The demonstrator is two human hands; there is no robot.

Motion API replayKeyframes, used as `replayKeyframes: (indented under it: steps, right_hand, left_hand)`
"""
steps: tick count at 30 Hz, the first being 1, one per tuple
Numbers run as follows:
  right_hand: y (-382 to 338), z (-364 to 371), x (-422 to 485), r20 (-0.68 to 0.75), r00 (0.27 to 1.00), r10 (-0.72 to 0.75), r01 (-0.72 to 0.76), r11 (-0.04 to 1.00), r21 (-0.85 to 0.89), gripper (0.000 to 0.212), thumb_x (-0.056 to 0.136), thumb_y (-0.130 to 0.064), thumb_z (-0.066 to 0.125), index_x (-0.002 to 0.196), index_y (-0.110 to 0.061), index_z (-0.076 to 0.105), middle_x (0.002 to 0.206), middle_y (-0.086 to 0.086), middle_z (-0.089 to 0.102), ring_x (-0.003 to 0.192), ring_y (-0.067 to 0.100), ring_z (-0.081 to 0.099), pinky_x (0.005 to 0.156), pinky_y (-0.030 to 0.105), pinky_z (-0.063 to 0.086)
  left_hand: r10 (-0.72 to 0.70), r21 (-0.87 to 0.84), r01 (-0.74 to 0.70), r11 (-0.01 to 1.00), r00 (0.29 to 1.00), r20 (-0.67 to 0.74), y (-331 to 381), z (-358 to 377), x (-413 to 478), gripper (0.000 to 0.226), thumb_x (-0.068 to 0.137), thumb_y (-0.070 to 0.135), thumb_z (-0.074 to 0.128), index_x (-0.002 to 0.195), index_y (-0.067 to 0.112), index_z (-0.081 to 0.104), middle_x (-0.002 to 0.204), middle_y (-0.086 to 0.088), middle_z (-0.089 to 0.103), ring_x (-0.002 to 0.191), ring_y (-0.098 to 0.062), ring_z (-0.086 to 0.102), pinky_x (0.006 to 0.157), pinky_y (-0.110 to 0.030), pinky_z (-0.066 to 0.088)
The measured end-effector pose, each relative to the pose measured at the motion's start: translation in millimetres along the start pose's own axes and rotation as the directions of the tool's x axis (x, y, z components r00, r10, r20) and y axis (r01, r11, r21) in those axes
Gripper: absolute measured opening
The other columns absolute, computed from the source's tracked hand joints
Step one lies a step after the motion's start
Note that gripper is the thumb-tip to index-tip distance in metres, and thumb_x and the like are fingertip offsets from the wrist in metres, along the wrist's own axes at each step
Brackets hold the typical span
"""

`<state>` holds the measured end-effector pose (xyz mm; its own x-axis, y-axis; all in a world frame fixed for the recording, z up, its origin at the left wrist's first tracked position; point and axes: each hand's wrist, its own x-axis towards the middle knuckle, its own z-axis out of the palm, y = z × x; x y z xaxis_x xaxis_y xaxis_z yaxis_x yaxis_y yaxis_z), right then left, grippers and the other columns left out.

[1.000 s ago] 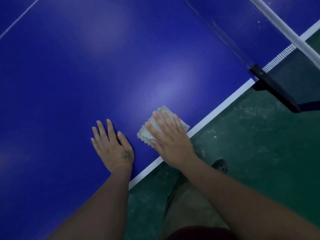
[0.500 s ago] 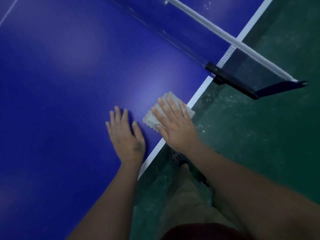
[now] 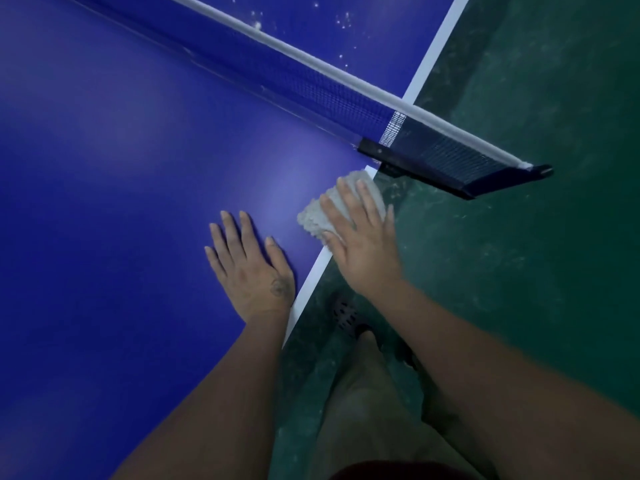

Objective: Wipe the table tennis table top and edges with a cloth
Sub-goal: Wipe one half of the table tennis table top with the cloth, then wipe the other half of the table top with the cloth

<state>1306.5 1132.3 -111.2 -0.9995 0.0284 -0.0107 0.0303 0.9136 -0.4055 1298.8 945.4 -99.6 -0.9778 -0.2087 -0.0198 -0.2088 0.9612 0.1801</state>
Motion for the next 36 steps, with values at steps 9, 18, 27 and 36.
replayKeyframes:
  steps: [9, 18, 27, 36]
  right_hand:
    - [-21, -5, -61, 0.044, 0.998, -0.043, 0.026, 0.942, 0.335, 0.062, 0.107, -0.003, 0.059, 0.162, -0.027, 0.043, 0.179, -0.003, 0.011, 0.166, 0.023, 0.002, 0.118, 0.036, 0.042]
    - [49, -99, -91, 0.504, 0.857, 0.113, -0.345, 0.851, 0.396, 0.038, 0.107, -0.017, 0.062, 0.144, -0.021, 0.066, 0.147, 0.004, 0.064, 0.135, 0.025, 0.059, 0.112, 0.036, 0.045]
    - [106, -212, -127, 0.407, 0.805, 0.432, -0.591, 0.523, 0.614, 0.021, 0.105, -0.021, 0.068, 0.122, -0.032, 0.069, 0.111, -0.017, 0.073, 0.100, 0.006, 0.071, 0.077, 0.018, 0.050]
    - [177, -292, -109, 0.442, 0.828, 0.344, -0.552, 0.373, 0.746, 0.013, 0.105, -0.015, 0.066, 0.109, -0.026, 0.072, 0.103, -0.005, 0.078, 0.085, -0.001, 0.073, 0.076, 0.017, 0.056]
  left_hand:
    - [0.003, -0.004, -0.003, 1.000, 0.999, 0.043, 1, -4, -1, 0.064, 0.113, 0.044, 0.031, 0.171, 0.018, 0.027, 0.181, -0.004, 0.016, 0.168, -0.025, 0.008, 0.136, -0.051, 0.006]
    - [-0.016, -0.216, 0.091, 0.972, 0.946, 0.325, 20, -36, -22, 0.064, 0.110, 0.034, 0.056, 0.166, 0.010, 0.037, 0.180, -0.011, 0.016, 0.168, -0.033, 0.006, 0.134, -0.049, 0.011]
    - [0.237, -0.464, 0.016, 0.886, 0.843, 0.483, 78, -96, -128, 0.067, 0.108, 0.034, 0.065, 0.167, 0.020, 0.036, 0.169, 0.002, 0.041, 0.156, -0.013, 0.036, 0.128, -0.030, 0.026]
    - [0.243, -0.575, 0.060, 0.816, 0.867, 0.435, 206, -138, -172, 0.062, 0.104, 0.033, 0.071, 0.161, 0.026, 0.046, 0.160, 0.013, 0.047, 0.149, -0.004, 0.043, 0.125, -0.034, 0.037]
